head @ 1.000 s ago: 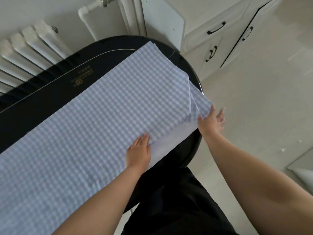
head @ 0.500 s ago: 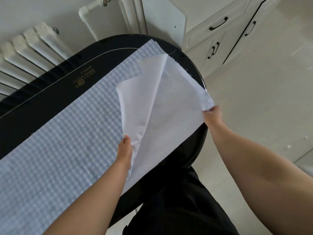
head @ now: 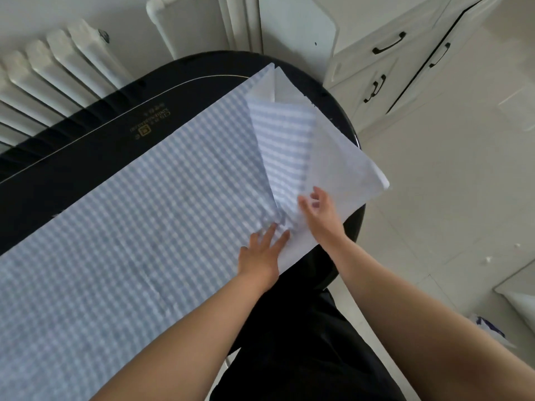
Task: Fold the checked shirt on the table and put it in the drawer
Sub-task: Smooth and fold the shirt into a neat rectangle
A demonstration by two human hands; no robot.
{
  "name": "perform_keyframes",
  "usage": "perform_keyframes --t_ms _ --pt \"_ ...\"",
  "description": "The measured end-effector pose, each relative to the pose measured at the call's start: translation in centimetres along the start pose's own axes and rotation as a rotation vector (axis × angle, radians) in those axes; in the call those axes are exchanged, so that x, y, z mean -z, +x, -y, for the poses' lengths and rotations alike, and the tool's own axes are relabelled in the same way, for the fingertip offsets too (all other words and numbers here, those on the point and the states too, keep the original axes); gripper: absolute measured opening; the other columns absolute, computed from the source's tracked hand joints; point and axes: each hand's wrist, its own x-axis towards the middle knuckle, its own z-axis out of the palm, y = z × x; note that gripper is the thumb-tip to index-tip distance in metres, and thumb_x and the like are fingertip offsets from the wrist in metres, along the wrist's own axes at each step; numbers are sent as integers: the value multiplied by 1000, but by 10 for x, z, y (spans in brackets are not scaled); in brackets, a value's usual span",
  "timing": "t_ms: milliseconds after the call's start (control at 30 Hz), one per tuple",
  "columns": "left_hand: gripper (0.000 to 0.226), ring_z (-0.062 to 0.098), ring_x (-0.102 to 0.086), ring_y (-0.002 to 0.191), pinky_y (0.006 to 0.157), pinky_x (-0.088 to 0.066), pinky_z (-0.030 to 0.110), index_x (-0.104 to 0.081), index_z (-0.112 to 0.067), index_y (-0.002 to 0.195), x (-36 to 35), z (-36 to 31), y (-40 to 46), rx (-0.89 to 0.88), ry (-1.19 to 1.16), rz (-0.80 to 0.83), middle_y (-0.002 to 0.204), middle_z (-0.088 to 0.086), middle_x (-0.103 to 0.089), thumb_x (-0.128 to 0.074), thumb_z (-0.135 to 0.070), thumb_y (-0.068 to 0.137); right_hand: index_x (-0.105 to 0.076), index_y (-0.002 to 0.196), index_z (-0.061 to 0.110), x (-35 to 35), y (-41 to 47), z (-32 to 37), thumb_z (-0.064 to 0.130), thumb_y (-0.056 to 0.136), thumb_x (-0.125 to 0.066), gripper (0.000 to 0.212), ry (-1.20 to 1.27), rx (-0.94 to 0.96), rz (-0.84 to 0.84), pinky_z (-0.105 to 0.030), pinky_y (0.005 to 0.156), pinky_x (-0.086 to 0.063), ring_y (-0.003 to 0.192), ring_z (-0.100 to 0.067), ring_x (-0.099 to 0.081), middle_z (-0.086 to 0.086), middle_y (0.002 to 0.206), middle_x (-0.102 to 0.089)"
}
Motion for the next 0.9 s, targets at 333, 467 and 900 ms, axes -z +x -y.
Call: perform_keyframes --t_ms 333,467,900 --pt "68 26 -21 144 107 -31 43 -13 -28 151 -33 22 -20 -126 -11 -182 160 -2 -12 -50 -28 94 -60 117 10 35 53 40 29 84 -72 39 1151 -554 -1 -47 89 -54 100 -28 -68 -8 113 -69" --pt "89 28 -53 117 87 -50 43 -30 -19 145 -46 28 -31 35 -53 -317 146 7 -42 -76 -15 68 -63 108 10 56 61 33 25 80 -76 35 1187 -604 -147 -50 89 -54 94 -28 -70 -7 104 -70" --pt "57 16 5 147 111 -12 48 -24 -12 147 -80 53 -56 -79 93 -260 155 6 -26 1 -35 101 -65 108 16 63 45 -26 41 83 -60 36 355 -576 -516 -34 86 -52 88 -24 -61 -7 119 -52"
